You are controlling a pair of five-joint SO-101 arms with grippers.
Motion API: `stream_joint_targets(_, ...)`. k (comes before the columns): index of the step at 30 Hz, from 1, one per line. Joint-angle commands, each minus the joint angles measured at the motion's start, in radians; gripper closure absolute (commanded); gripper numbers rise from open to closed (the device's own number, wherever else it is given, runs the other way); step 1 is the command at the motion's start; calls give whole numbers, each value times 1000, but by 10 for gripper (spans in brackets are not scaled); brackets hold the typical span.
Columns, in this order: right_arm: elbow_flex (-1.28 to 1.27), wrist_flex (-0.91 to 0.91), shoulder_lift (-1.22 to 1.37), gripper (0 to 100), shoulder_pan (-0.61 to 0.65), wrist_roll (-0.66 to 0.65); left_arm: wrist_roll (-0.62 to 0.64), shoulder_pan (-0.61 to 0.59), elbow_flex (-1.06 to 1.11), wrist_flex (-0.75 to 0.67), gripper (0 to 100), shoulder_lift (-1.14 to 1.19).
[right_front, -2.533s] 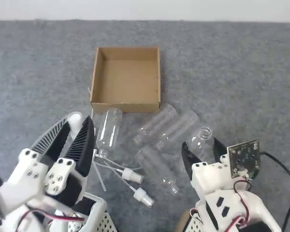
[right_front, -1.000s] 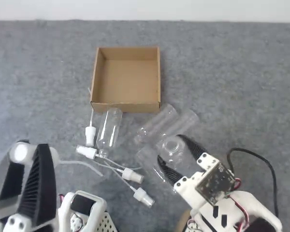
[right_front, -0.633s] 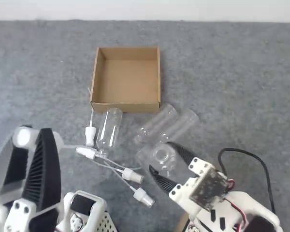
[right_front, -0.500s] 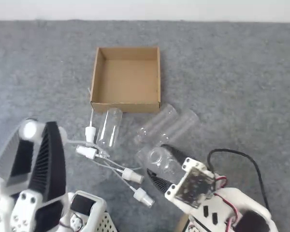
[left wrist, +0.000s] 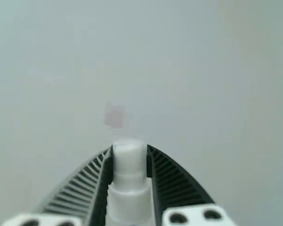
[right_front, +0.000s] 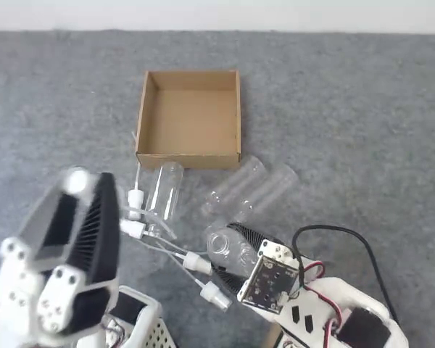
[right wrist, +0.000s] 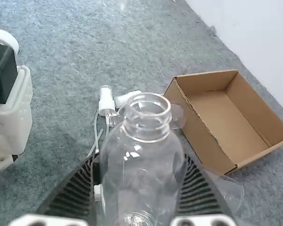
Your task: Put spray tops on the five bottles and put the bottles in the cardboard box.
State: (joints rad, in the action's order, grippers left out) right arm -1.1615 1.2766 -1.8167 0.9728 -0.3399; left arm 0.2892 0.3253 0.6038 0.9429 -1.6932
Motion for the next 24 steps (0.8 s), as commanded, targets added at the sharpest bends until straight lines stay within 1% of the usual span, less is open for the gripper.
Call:
stream_joint_targets(1,8,-42,2,976,30,-14,14,28,25,-31,989,9)
stream_joint_targets(8,6,-44,7,976,31,-15,15,35,35,-29,989,14)
stream_joint_targets(11,-17,-73,5,976,33,-17,15,94,61,-28,989,14)
stream_joint_targets(13,-51,-93,4,976,48,-18,15,109,88,-34,989,9)
stream_joint_targets(15,-75,-97,2,976,70,-20,15,110,104,-34,989,8)
stream_joint_targets(20,-80,-97,2,976,73,-17,17,115,107,-34,989,6)
stream_joint_targets(24,-81,-99,2,976,74,-15,75,115,131,-35,989,8)
